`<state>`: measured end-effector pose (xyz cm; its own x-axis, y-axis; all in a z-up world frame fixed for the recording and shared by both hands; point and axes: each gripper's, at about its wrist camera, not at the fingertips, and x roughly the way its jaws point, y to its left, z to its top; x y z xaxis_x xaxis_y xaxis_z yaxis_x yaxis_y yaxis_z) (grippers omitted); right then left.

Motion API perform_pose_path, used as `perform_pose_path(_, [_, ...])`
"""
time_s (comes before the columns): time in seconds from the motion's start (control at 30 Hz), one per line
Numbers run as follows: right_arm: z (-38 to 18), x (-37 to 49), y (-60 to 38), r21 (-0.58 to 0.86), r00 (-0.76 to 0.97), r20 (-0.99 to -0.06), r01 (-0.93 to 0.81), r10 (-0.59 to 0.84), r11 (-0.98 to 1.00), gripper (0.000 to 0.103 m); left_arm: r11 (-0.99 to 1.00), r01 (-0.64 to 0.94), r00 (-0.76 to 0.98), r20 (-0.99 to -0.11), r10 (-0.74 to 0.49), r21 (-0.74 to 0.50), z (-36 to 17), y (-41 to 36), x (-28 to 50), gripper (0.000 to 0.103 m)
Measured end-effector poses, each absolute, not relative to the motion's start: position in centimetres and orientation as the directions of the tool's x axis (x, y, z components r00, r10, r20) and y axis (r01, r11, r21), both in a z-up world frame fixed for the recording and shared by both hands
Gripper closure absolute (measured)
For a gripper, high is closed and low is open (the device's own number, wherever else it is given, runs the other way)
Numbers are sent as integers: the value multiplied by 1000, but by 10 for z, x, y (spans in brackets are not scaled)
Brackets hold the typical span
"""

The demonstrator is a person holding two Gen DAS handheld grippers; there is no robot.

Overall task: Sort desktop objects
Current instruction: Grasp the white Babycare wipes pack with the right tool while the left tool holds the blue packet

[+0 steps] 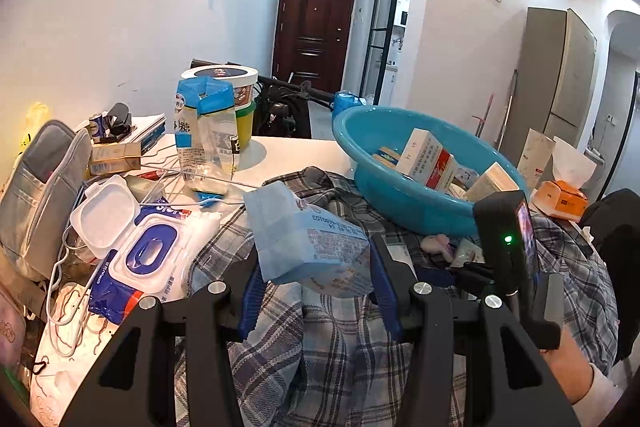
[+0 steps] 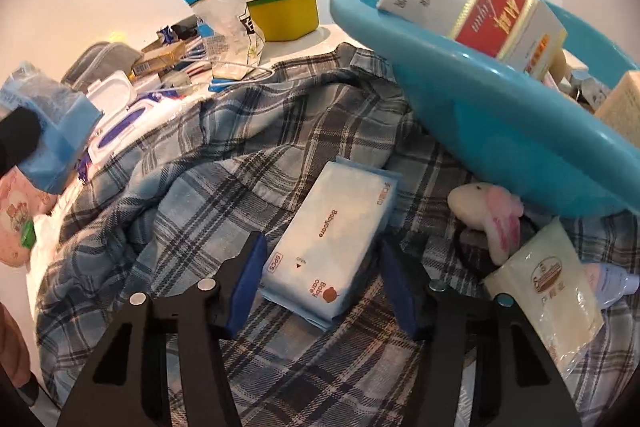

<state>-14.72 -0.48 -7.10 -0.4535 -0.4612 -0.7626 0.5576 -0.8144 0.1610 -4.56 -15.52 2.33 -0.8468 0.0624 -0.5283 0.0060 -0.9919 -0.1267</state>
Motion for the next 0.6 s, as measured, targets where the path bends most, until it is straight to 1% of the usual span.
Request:
perform_pose_path(0.1, [-70,-145,-3,165,-453,-762,554,-462,-816,49,-992,2,-848,-526,63,-122,25,-150,-44,52])
perform_pose_path(0.2, [-69,-146,0,186,-450,-755,550,-477,-814,55,-992,1,-850,-523,65,-125,29,-142,-43,52])
perform_pose_path(0.27, [-64,-144,8,223,-460,-724,549,-514,-806,60,-992,-3,-852,-520,67,-124,32,-139,-42,52])
perform_pose_path(0.4, [-55,-129,28,252,-490,-668,559,-560,-790,61,-994,0,-855,-516,56,-108,38,-130,-42,52])
perform_pose_path(0.6, [-42,-104,59,231,-493,-652,594,-576,-770,62,-996,-11,-854,-518,56,-90,44,-112,-47,52])
